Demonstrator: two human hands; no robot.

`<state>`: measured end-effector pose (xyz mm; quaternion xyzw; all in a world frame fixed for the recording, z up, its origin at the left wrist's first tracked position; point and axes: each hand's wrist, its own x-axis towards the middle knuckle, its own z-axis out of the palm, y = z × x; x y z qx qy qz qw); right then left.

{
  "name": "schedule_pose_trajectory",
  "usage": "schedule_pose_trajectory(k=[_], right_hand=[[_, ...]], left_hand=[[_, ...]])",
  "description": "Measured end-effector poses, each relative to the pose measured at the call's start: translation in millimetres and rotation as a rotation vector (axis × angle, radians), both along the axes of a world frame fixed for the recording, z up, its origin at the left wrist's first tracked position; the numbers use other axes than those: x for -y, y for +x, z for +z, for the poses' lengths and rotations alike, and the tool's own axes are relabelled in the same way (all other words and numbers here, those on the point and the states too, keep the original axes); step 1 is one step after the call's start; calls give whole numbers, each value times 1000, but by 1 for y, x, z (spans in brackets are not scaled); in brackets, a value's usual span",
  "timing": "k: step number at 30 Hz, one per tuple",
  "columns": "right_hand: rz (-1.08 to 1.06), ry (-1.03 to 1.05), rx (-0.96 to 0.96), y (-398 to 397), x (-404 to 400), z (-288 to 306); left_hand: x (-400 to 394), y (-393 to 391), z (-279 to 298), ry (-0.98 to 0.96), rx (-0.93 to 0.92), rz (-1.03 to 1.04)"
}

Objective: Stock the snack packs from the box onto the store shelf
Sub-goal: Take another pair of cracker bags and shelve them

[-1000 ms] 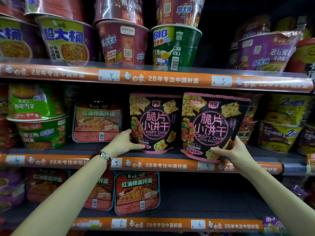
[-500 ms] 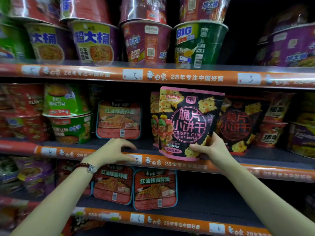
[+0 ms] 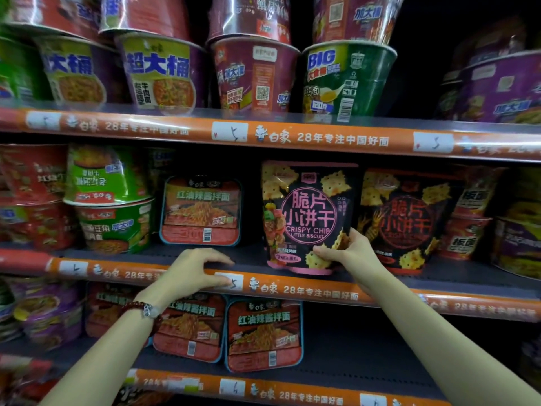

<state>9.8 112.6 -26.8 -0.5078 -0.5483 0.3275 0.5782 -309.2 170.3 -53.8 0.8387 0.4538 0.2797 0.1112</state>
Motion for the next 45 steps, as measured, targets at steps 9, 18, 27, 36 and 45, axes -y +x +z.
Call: schedule_pose_trajectory(k=[9,18,27,36,45], right_hand=[[-42,27,114,-13,-16,-5],[-149,28,257,-15,-13,-3],[-152,-9,432,-9,-13,-1],[-166,-49,481,-9,-10,-2],[-177,-122,562,-6,-1,3]], left_hand=[[-1,-1,-2,-16,16,2],[3,0,-2,-18,9,16],[4,0,-3,-20,3,20],[6,-1,-3,-24,4,23],[12,3,3,-7,-78,23]])
